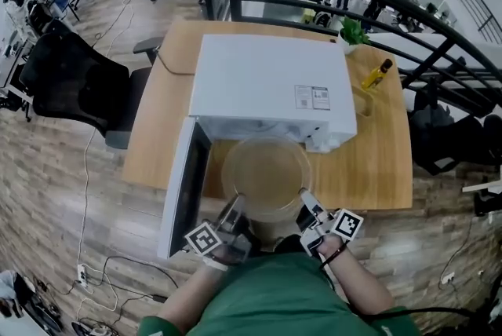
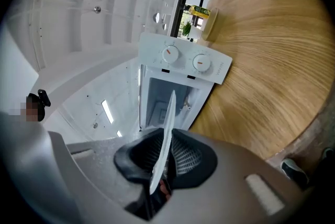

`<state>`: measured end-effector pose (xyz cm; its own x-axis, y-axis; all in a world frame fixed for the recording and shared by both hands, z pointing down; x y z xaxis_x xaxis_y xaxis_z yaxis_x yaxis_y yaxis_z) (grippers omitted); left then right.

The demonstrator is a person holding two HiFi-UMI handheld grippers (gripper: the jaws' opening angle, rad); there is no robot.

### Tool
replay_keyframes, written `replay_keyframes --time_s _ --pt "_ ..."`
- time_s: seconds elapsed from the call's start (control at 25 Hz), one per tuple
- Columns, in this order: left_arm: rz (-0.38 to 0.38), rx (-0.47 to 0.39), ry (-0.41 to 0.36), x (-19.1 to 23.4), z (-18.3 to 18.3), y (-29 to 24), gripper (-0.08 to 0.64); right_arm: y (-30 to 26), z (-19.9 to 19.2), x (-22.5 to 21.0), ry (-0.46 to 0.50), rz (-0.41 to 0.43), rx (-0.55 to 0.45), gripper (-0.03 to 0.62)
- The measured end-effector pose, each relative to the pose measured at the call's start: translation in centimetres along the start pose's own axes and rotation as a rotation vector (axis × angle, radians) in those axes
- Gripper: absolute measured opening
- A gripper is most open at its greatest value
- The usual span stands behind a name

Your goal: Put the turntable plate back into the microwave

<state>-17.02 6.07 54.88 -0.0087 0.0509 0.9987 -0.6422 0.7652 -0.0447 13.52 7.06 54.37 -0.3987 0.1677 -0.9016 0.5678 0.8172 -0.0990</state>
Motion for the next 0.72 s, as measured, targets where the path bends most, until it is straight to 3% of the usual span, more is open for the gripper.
replay_keyframes --time_s 0.32,0.52,0.72 --pt "0.047 0.012 -0.017 2.1 1.0 -2.1 0.067 -1.6 0.9 -2.8 -0.02 -0.021 0.03 0.049" --pt "0.084 -0.047 0.005 2.9 0.7 -2.6 0.069 -3.4 2.1 -4.1 -0.024 0.0 0.09 0.049" --pt "0.063 -0.077 -0.022 3.1 0.9 -3.8 0.071 -4.4 3.1 -5.5 -0.029 0.009 0.127 0.049"
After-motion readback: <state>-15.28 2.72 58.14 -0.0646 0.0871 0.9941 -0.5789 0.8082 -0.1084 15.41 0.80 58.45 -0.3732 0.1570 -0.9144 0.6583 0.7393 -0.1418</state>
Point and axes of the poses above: the fingertips, and each gripper's own axes: y backward along the fingers, x to its left, z out of its top, the point moved 10 cm from there along y, backward along the fingers, and after that the axes turned 13 degrees about y, right-handed, at the moved point
